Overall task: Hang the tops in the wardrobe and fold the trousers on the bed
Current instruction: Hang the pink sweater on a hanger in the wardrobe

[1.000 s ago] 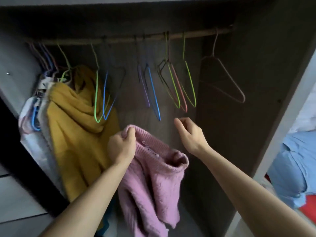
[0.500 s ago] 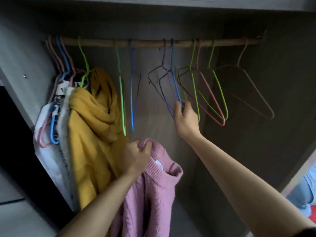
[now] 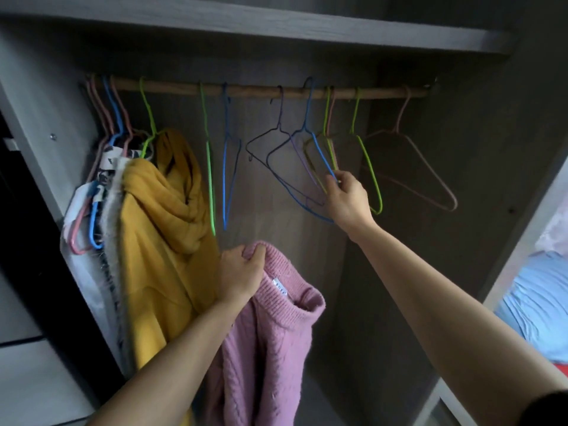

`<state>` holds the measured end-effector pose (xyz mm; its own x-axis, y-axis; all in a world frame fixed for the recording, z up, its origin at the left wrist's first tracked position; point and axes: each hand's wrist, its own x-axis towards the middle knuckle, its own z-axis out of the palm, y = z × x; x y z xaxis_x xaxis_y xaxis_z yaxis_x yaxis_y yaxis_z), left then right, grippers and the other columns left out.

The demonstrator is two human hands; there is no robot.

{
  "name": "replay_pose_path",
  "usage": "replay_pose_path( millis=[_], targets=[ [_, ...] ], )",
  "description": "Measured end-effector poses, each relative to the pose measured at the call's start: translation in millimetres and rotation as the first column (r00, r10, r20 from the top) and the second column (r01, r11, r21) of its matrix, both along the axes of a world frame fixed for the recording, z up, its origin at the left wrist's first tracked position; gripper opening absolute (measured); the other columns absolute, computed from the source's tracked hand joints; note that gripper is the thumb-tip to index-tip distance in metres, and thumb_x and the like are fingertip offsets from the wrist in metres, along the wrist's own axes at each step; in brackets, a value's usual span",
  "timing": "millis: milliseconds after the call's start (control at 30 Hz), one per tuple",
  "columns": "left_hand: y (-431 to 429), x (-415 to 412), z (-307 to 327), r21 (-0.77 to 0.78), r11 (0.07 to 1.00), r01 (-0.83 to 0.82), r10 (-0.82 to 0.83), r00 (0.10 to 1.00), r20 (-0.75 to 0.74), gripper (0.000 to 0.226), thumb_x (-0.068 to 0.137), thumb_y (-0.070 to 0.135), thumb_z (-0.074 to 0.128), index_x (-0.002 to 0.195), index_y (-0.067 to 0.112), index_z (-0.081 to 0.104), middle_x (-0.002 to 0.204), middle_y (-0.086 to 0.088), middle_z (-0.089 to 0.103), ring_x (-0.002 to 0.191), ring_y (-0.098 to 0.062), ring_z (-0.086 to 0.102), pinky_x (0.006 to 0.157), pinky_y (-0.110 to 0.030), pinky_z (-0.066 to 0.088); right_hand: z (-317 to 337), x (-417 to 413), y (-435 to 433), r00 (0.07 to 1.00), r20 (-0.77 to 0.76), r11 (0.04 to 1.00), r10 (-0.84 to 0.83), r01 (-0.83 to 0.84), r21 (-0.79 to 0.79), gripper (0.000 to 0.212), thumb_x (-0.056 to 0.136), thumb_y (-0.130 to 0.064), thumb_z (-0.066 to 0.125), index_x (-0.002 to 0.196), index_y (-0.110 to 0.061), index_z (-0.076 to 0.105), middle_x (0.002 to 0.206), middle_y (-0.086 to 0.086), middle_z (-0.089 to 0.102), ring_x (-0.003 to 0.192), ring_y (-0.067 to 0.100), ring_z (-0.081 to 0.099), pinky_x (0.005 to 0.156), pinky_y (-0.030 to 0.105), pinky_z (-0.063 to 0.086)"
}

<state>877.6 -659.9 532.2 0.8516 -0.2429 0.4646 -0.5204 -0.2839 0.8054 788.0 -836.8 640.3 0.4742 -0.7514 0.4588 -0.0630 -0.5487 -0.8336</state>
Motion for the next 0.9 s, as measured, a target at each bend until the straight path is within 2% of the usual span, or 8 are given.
replay_pose_path(
  millis=[167, 300, 433, 567, 600, 767, 833, 900],
  targets=[
    [2, -14, 1, -0.041, 0.999, -0.007, 0.006, 0.999, -0.039, 0.041, 0.073, 0.038, 0.048, 0.046, 0.014, 0.029, 0.052, -0.015, 0.039, 0.052, -0.021, 0.038, 0.054, -0.033, 0.03, -6, 1, -10, 0.973, -0.229, 0.996, 0.03, -0.048, -0.072, 0.032, 0.101, -0.035, 0.044, 0.106, -0.008, 0.061, 0.108, 0.018, 0.067, 0.105, 0.035, 0.058, 0.074, 0.029, 0.034],
    [9, -15, 5, -0.032, 0.999, -0.038, 0.037, 0.999, -0.025, 0.042, 0.074, 0.039, 0.047, 0.046, 0.014, 0.031, 0.055, -0.012, 0.049, 0.054, -0.03, 0.043, 0.055, -0.033, 0.03, -3, 9, -7, 0.984, -0.177, 0.998, -0.023, 0.012, -0.059, 0.033, 0.103, -0.032, 0.041, 0.101, -0.004, 0.059, 0.11, 0.026, 0.064, 0.105, 0.042, 0.057, 0.08, 0.038, 0.041],
    [10, -14, 11, -0.034, 0.999, -0.039, 0.038, 0.999, -0.011, 0.04, 0.076, 0.038, 0.047, 0.047, 0.013, 0.035, 0.053, -0.013, 0.049, 0.062, -0.039, 0.051, 0.057, -0.037, 0.034, -2, 9, -2, 0.999, 0.03, 0.998, -0.036, 0.034, 0.061, 0.03, 0.104, -0.031, 0.04, 0.108, -0.008, 0.059, 0.106, 0.017, 0.065, 0.102, 0.036, 0.058, 0.081, 0.036, 0.04],
    [7, -18, 14, -0.008, 0.998, -0.059, 0.058, 0.998, -0.013, 0.041, 0.075, 0.042, 0.046, 0.05, 0.009, 0.041, 0.054, -0.015, 0.051, 0.062, -0.032, 0.051, 0.059, -0.037, 0.036, -30, -16, 7, 0.974, 0.226, 1.0, -0.018, 0.015, 0.018, 0.029, 0.102, -0.036, 0.043, 0.095, -0.011, 0.057, 0.071, -0.008, 0.057, 0.066, 0.003, 0.053, 0.06, 0.026, 0.032],
    [6, -20, 15, -0.004, 0.998, -0.059, 0.059, 0.998, -0.023, 0.042, 0.075, 0.043, 0.046, 0.053, 0.007, 0.045, 0.054, -0.013, 0.051, 0.062, -0.031, 0.052, 0.059, -0.037, 0.037, -44, -25, 9, 0.967, 0.255, 1.0, -0.02, 0.019, 0.008, 0.032, 0.101, -0.039, 0.045, 0.09, -0.011, 0.055, 0.065, -0.008, 0.053, 0.058, 0.003, 0.047, 0.055, 0.024, 0.033],
    [-1, -30, 11, -0.012, 1.0, -0.025, 0.024, 0.997, -0.068, 0.046, 0.071, 0.041, 0.047, 0.062, -0.003, 0.06, 0.058, -0.018, 0.058, 0.063, -0.029, 0.056, 0.055, -0.029, 0.037, -96, -53, -1, 0.998, 0.068, 0.999, -0.011, 0.008, 0.047, 0.037, 0.098, -0.039, 0.053, 0.071, -0.016, 0.041, 0.052, -0.009, 0.045, 0.049, 0.005, 0.038, 0.054, 0.033, 0.035],
    [-2, -33, 9, 0.002, 1.0, -0.021, 0.021, 0.998, -0.056, 0.047, 0.071, 0.041, 0.047, 0.061, -0.003, 0.06, 0.056, -0.017, 0.056, 0.058, -0.025, 0.051, 0.047, -0.021, 0.031, -99, -58, -5, 0.998, 0.056, 0.998, -0.034, 0.031, 0.048, 0.041, 0.101, -0.04, 0.048, 0.069, -0.016, 0.037, 0.052, -0.008, 0.046, 0.048, 0.007, 0.037, 0.054, 0.036, 0.033],
    [-3, -35, 6, 0.01, 1.0, -0.018, 0.018, 0.999, -0.049, 0.048, 0.071, 0.04, 0.048, 0.063, -0.005, 0.062, 0.059, -0.02, 0.058, 0.057, -0.023, 0.05, 0.047, -0.025, 0.029, -101, -66, -7, 0.994, 0.094, 0.998, -0.048, 0.045, 0.035, 0.044, 0.101, -0.042, 0.046, 0.068, -0.015, 0.035, 0.052, -0.011, 0.046, 0.048, 0.006, 0.035, 0.052, 0.036, 0.031]
  ],
)
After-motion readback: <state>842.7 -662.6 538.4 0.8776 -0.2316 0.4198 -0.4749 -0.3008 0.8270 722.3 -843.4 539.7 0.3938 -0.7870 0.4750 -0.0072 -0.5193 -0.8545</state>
